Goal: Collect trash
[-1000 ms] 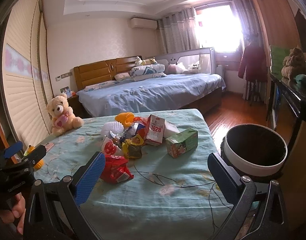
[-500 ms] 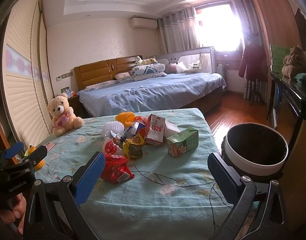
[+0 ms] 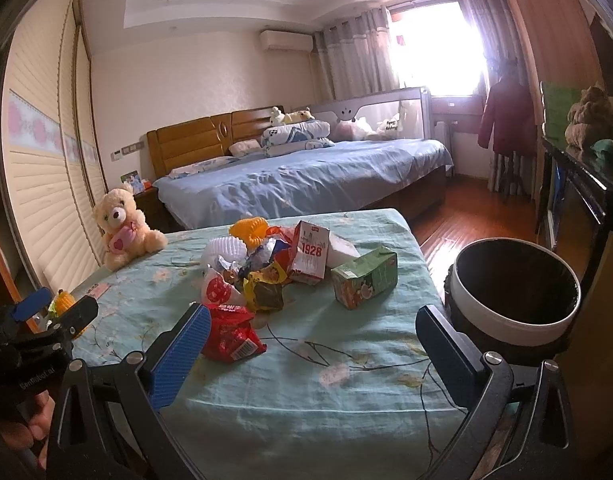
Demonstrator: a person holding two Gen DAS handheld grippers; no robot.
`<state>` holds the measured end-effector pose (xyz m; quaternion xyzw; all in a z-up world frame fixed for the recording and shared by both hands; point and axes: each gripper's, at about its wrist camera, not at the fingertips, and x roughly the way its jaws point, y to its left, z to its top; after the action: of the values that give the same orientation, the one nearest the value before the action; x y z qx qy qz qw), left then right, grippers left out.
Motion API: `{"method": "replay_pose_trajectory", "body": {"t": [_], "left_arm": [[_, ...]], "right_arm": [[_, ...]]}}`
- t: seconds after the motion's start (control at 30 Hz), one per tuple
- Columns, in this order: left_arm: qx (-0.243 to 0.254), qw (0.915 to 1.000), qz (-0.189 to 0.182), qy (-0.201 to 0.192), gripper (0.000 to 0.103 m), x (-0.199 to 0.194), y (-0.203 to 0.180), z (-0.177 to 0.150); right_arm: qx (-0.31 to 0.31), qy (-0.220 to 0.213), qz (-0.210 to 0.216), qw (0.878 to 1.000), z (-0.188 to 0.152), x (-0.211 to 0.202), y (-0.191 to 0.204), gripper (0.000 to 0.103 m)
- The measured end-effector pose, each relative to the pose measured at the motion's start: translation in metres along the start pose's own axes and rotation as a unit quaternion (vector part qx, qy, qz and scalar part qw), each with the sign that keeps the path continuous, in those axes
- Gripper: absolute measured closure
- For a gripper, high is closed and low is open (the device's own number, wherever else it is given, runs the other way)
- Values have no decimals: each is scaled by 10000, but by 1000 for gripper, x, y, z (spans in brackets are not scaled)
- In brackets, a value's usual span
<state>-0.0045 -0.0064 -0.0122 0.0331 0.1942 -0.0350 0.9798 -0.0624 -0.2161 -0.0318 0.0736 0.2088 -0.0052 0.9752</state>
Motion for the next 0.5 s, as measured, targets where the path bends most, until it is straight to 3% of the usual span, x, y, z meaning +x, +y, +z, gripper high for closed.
{"method": "replay_pose_trajectory", "body": {"t": [0.5], "left_arm": [[183,9968,-492,609,0,40,-21,-15]], "right_arm": [[165,540,115,9983,2,41,-28,0]]}}
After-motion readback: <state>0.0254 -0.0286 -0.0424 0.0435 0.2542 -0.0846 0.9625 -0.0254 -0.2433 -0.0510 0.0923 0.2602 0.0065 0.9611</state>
